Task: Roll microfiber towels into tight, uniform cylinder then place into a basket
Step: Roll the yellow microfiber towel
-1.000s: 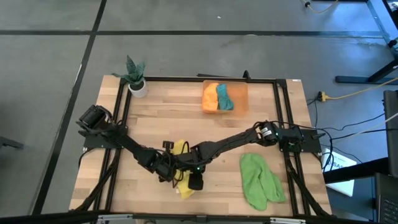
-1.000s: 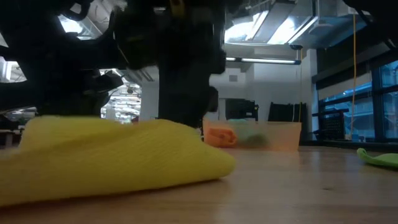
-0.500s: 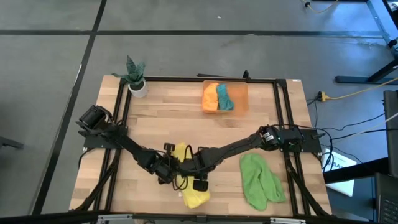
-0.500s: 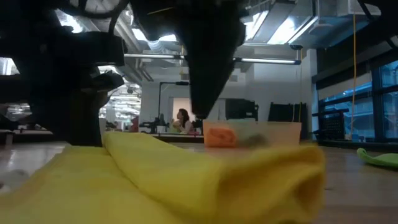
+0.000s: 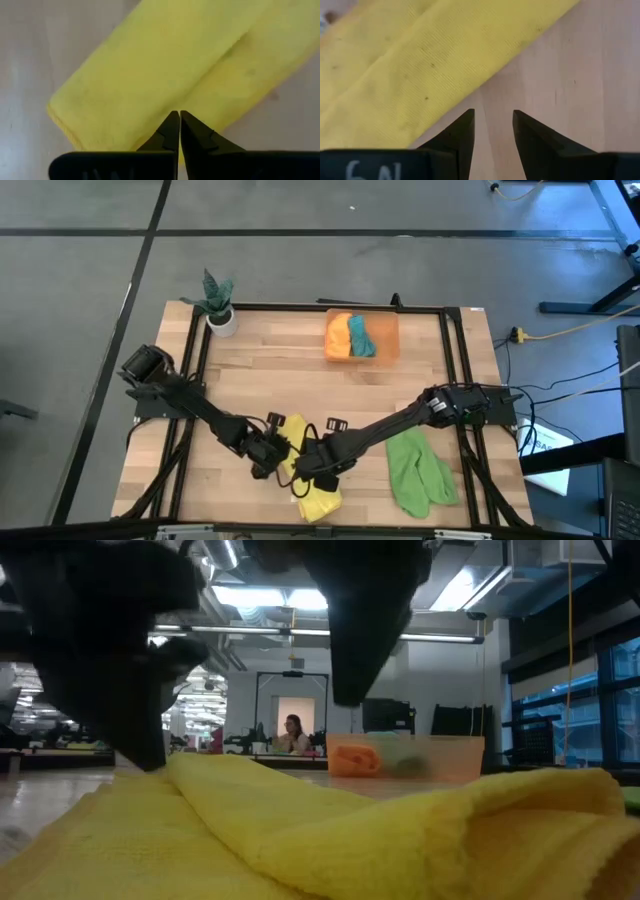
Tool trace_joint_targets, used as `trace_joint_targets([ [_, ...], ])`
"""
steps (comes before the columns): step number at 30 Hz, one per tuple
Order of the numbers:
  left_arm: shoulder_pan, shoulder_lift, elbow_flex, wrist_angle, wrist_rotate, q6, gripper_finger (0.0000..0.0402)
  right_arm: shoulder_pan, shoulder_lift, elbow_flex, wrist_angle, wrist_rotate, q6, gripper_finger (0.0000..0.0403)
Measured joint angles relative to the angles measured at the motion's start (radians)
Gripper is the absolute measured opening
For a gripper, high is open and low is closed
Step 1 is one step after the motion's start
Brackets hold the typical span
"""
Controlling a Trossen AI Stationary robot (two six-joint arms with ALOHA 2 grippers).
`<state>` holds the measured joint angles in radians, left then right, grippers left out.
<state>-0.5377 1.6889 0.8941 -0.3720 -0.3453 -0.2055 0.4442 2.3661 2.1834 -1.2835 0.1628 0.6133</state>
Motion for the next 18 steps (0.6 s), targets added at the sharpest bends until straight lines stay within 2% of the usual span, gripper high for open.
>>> trace_joint_targets([
  [8,0.000,-0.051,0.004,-0.024,0.119,-0.008,0.0006,-0.001,-0.012,0.002,0.030,0.010,-0.061,0.0136],
  [11,0.002,-0.035,0.005,-0.021,0.187,-0.008,0.0006,-0.013,-0.012,0.002,0.053,0.032,-0.073,0.0136],
  [18,-0.012,-0.011,0.006,-0.030,0.257,-0.007,0.0006,-0.041,-0.012,0.000,0.066,0.127,-0.078,0.0136],
])
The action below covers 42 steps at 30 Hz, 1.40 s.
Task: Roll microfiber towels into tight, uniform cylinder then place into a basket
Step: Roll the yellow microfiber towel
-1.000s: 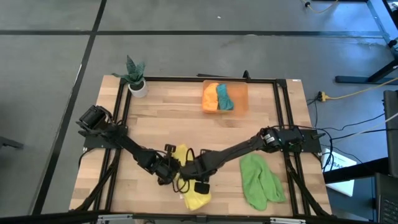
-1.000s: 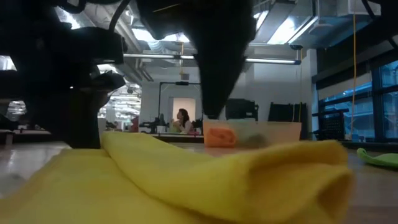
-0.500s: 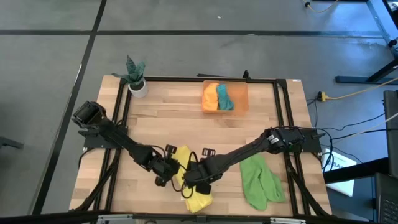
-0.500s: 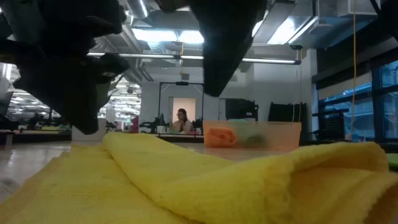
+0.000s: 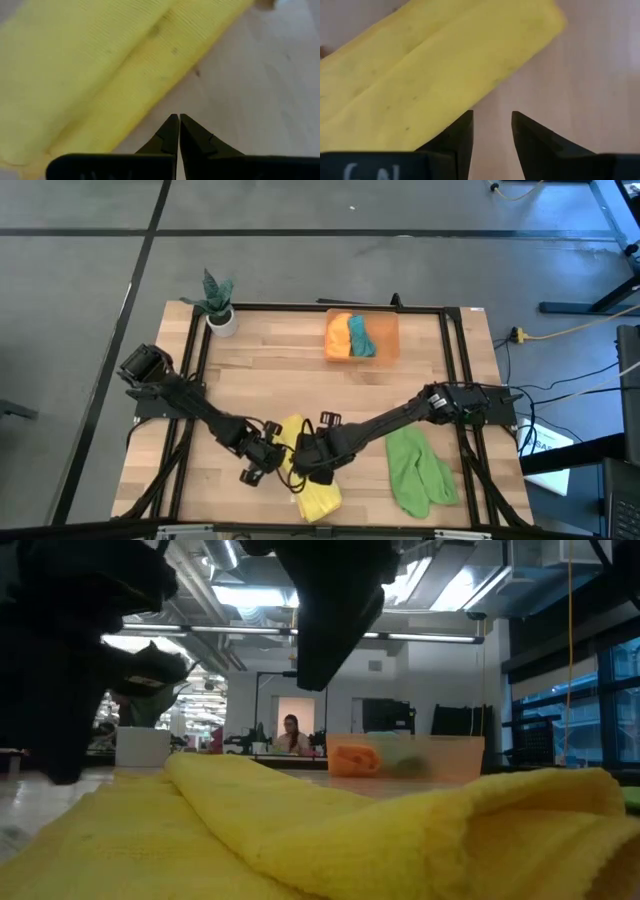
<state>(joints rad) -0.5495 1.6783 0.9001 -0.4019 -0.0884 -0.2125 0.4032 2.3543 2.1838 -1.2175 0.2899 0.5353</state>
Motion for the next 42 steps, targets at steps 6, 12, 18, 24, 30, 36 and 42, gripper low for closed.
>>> trace_joint_targets([
  [6,-0.045,0.000,0.000,-0.010,0.005,0.036,0.0006,-0.035,-0.002,0.000,0.003,0.083,0.014,0.0136],
  [12,-0.084,0.000,0.001,-0.067,0.002,-0.023,0.0006,-0.060,-0.002,0.000,-0.035,0.083,0.007,0.0136],
  [18,-0.113,0.000,0.002,-0.148,-0.052,-0.141,0.0006,-0.056,-0.002,-0.001,-0.112,-0.058,0.035,0.0136],
  [24,-0.118,-0.009,0.002,-0.155,-0.130,-0.175,0.0006,-0.013,-0.002,-0.001,0.003,-0.184,-0.054,0.0136],
  [30,-0.123,-0.060,0.003,-0.167,-0.149,-0.205,0.0006,0.012,0.009,-0.005,0.221,-0.187,-0.202,0.0136],
  [36,-0.170,-0.142,0.003,-0.170,-0.216,-0.250,0.0006,0.020,0.022,-0.114,0.409,-0.182,-0.296,0.0136],
  [42,-0.232,-0.213,0.003,-0.200,-0.224,-0.314,0.0006,0.017,0.023,-0.224,0.550,-0.179,-0.252,0.0136],
])
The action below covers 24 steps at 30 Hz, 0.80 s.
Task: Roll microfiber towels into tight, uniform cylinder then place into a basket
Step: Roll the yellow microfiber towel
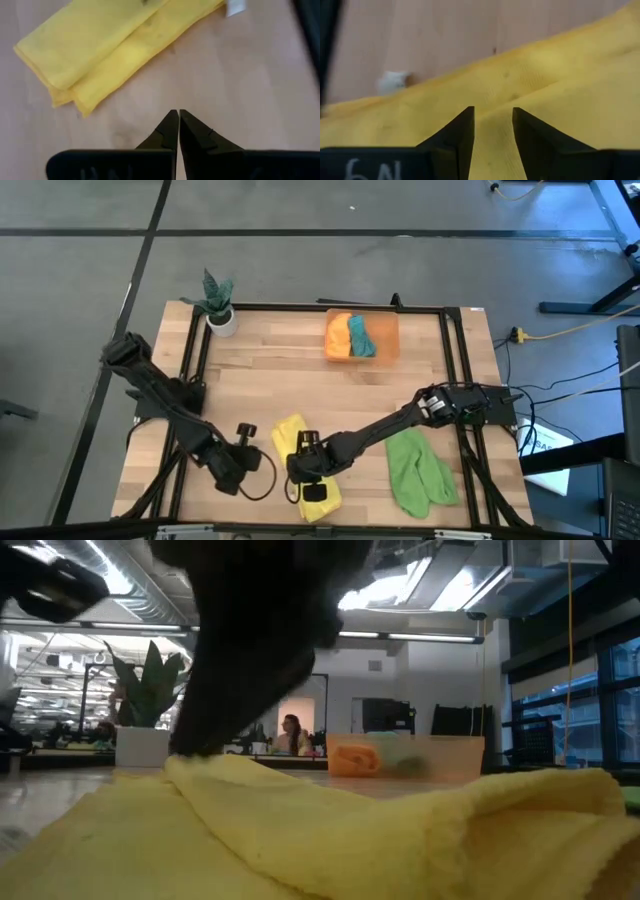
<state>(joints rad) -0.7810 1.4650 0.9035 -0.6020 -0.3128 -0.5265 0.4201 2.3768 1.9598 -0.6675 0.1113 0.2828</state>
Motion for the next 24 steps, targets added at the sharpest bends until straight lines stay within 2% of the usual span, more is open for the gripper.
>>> trace_joint_targets([
  [5,-0.045,-0.055,0.000,-0.015,-0.001,-0.023,0.0006,0.001,0.000,-0.055,0.087,0.008,0.002,0.0136],
  [9,-0.069,-0.093,0.000,-0.014,-0.001,-0.067,0.0006,0.002,0.003,-0.083,0.096,0.103,0.031,0.0136],
  [13,-0.099,-0.108,0.000,-0.011,-0.003,-0.119,0.0006,0.000,0.002,-0.101,0.102,0.126,0.055,0.0136],
  [18,-0.139,-0.107,0.000,-0.012,-0.005,-0.119,0.0006,0.002,0.002,-0.101,0.099,0.172,0.056,0.0136],
  [24,-0.155,-0.107,0.000,-0.012,-0.014,-0.081,0.0006,0.008,0.002,-0.096,0.077,0.280,0.055,0.0134],
])
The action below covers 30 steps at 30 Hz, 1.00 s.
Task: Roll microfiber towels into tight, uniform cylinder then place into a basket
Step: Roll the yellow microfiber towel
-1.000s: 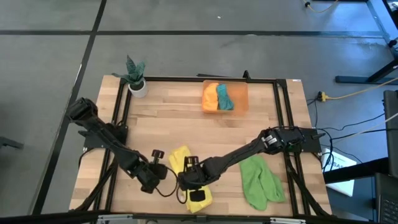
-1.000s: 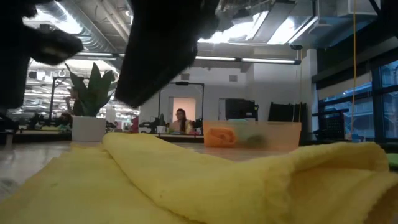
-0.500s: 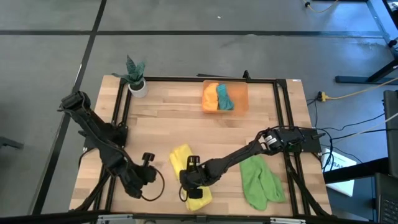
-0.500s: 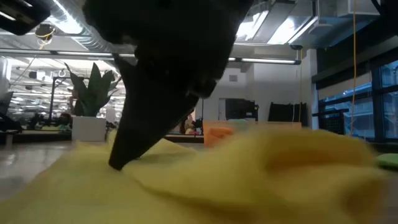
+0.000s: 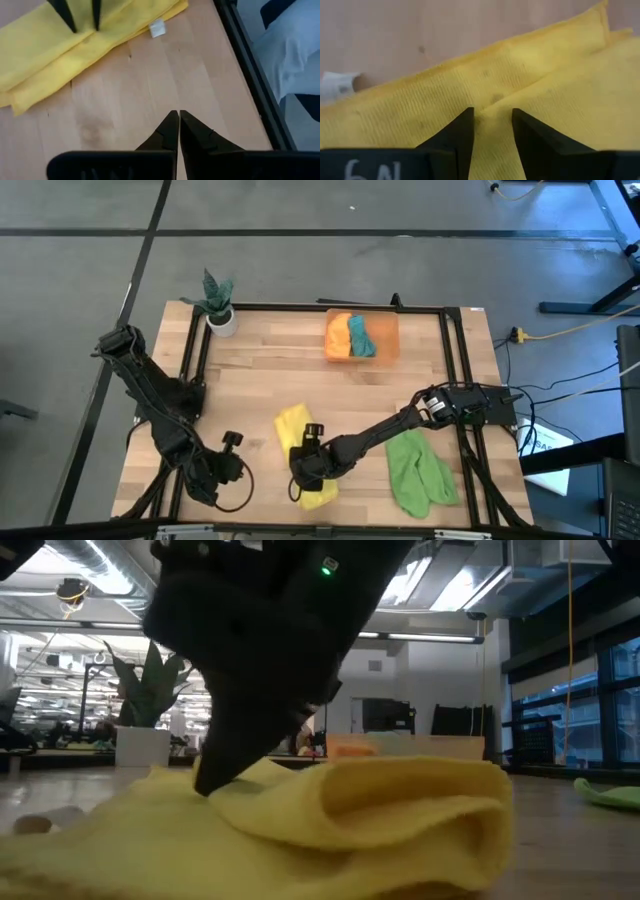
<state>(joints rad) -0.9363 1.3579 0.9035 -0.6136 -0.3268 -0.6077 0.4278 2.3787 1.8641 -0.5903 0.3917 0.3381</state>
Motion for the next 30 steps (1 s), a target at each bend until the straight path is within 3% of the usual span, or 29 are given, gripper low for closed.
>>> trace_joint_targets([
  [10,0.001,0.000,0.000,0.000,-0.005,0.000,0.0006,0.000,0.000,0.000,-0.063,0.034,0.079,0.0078],
  [18,0.001,0.000,0.000,0.000,-0.006,0.008,0.0006,0.000,0.000,0.001,-0.058,0.047,0.077,0.0008],
  [30,0.001,0.001,0.000,0.001,-0.007,0.009,0.0006,0.003,-0.001,0.053,-0.089,0.101,0.085,0.0004],
])
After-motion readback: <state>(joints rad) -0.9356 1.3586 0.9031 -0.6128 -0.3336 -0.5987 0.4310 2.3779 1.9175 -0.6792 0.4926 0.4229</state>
